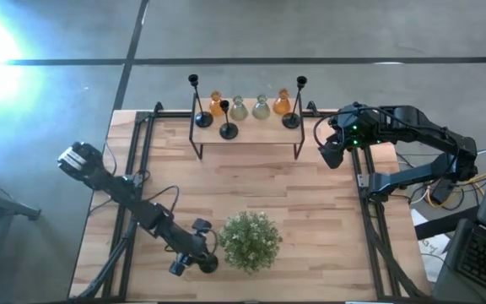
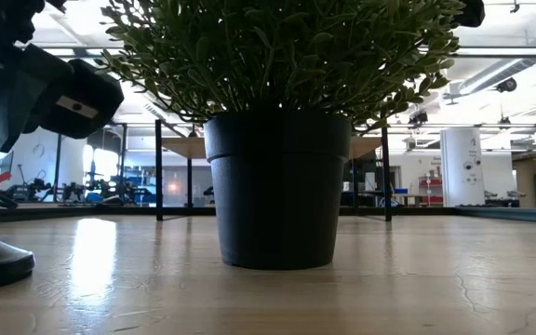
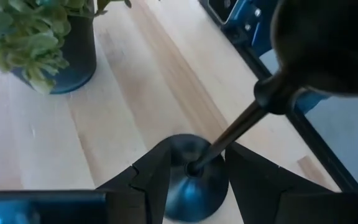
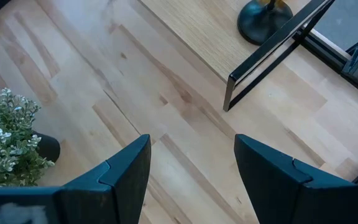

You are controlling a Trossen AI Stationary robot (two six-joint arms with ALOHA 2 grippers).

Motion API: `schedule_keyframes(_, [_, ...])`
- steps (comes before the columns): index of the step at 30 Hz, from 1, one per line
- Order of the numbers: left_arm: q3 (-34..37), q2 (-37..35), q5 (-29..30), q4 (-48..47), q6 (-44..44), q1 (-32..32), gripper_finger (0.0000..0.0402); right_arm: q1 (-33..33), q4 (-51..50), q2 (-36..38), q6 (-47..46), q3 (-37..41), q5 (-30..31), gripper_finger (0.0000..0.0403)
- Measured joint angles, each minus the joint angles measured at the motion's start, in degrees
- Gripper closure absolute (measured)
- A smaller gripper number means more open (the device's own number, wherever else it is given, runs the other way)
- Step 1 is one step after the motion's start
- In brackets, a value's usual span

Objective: Pick & Place candle stick holders
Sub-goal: Put the black candle holder on the shelf aligned with the other black candle holder

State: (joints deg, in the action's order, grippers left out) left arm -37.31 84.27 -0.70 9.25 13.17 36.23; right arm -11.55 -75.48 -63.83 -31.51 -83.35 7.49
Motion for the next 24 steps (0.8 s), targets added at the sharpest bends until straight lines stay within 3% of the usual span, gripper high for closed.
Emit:
schedule_keyframes(11, [1.2, 0.7, -0.1, 3.9, 0.2, 0.0, 0.0272, 0.0, 0.0, 0.0, 0.0, 0.0, 0.0, 0.0179])
schedule_keyframes(17, [2.1, 1.0, -0.6, 7.1, -0.7, 0.0, 0.0318, 0.0, 0.0, 0.0, 0.0, 0.0, 0.0, 0.0179])
schedule_keyframes(22, [4.0, 2.0, -1.1, 13.8, -0.2, 0.0, 0.0381, 0.0, 0.0, 0.0, 0.0, 0.0, 0.0, 0.0179])
schedule_keyframes(24, [4.6, 2.2, -1.3, 15.2, 0.5, 0.0, 0.0384, 0.0, 0.0, 0.0, 0.0, 0.0, 0.0, 0.0179])
